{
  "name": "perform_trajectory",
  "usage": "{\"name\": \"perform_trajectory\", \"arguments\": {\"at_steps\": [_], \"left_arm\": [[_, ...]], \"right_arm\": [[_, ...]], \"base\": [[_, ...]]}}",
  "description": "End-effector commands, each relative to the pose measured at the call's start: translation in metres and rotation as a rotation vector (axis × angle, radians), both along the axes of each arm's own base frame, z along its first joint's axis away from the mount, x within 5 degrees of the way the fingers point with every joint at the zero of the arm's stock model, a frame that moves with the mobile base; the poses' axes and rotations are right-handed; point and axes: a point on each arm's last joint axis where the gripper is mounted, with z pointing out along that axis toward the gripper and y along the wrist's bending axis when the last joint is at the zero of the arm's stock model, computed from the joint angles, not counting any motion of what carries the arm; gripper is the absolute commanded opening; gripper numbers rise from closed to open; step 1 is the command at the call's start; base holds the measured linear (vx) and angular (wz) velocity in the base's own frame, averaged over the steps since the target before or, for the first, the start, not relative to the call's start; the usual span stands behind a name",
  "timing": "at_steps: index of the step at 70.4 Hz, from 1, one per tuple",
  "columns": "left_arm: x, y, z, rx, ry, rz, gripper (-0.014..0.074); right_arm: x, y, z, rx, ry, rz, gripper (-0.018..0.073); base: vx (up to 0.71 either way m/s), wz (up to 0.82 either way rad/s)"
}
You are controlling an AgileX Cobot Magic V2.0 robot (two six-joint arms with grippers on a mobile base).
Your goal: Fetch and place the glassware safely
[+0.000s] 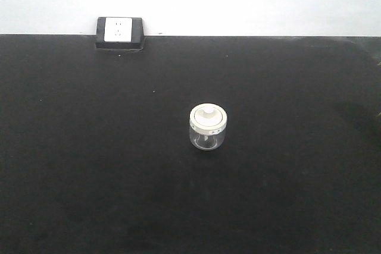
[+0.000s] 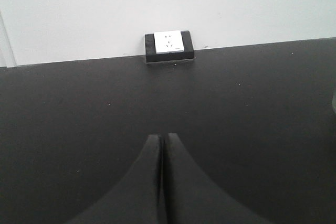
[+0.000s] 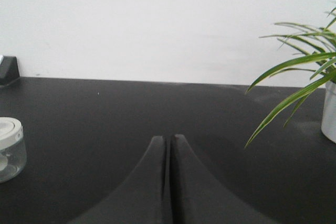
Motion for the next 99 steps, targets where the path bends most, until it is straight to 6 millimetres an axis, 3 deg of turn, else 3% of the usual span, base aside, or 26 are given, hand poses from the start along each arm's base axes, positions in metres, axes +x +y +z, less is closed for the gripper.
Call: {"name": "perform_trajectory", "arguments": {"at_steps": [1,21,99], "left_arm": [[0.001,0.000,-0.001,-0.018,-0.067,0.003,-0.0007],[0.001,0.000,-0.001,-0.018,-0.067,0.003,-0.0007],[0.001,0.000,-0.001,-0.018,-0.067,0.003,-0.0007]], "right_arm": [[-0.002,0.001,0.005,-0.012,-0.093,0.016,0.0000],[0.007,0.002,-0.034,0.061,-0.059,0.053,0.0000],[0.007,0.002,-0.034,0.051,-0.057,0.053,0.0000]], "base": [[0.00,0.00],[0.00,0.00],[0.00,0.00]]}}
